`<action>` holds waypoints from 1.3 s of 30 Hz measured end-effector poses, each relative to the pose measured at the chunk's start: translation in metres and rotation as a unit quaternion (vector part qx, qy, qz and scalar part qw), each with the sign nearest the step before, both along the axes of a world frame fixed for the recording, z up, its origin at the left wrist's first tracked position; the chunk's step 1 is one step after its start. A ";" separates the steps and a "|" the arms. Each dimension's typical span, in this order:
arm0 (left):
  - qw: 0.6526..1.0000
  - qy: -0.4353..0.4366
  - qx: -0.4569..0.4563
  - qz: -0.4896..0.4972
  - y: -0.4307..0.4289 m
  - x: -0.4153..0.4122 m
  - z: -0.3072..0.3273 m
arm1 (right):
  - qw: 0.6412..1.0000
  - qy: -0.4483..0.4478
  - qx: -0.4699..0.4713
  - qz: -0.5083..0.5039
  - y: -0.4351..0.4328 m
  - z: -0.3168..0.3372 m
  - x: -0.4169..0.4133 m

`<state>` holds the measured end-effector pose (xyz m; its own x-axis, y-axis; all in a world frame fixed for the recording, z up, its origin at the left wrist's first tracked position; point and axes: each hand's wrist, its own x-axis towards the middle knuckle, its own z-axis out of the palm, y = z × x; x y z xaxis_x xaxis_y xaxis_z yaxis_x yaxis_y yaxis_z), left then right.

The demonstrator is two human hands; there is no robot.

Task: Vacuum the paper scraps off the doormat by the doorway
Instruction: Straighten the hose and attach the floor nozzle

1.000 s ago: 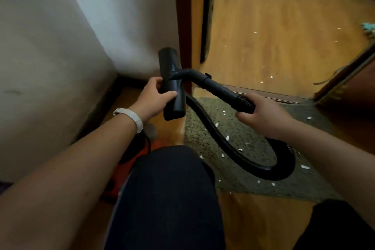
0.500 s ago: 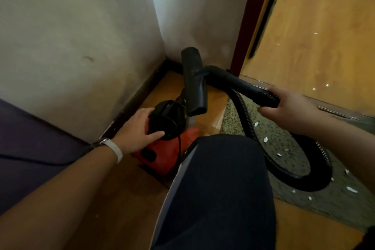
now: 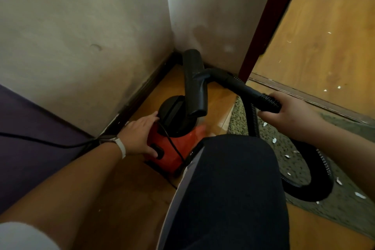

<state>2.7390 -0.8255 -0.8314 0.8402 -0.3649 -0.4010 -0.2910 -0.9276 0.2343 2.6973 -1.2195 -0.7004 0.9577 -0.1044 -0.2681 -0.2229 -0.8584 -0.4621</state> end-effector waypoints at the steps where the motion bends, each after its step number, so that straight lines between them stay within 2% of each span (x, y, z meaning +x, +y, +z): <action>1: 1.000 0.006 0.000 0.002 0.000 0.000 -0.003 | 1.000 0.002 0.004 -0.002 0.000 -0.002 0.001; 17: 0.999 -0.006 -0.040 0.025 0.009 0.002 -0.027 | 0.999 0.015 0.009 -0.038 0.000 -0.022 0.003; 23: 1.000 0.003 -0.018 0.022 0.005 0.003 -0.019 | 0.999 0.015 0.032 -0.039 -0.012 -0.025 -0.009; 28: 0.995 0.004 -0.088 0.050 -0.005 0.006 0.008 | 0.997 -0.009 0.042 -0.071 -0.032 -0.017 -0.021; 33: 0.986 -0.067 -0.146 0.035 -0.036 0.012 0.046 | 0.991 -0.042 0.048 -0.114 -0.066 -0.004 -0.036; 35: 0.984 -0.104 -0.147 -0.006 -0.060 0.022 0.062 | 0.988 -0.044 0.053 -0.136 -0.081 -0.001 -0.043; 37: 0.979 -0.135 -0.122 -0.088 -0.092 0.034 0.072 | 0.984 -0.048 0.060 -0.160 -0.097 0.001 -0.049; 39: 0.975 -0.124 -0.099 -0.158 -0.133 0.043 0.079 | 0.978 -0.058 0.077 -0.184 -0.111 0.001 -0.055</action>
<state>2.7821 -0.9582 -0.7524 0.7358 -0.6703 -0.0962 -0.6246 -0.7267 0.2859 2.6421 -1.3309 -0.6997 0.8880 -0.4141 -0.2001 -0.4420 -0.6485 -0.6197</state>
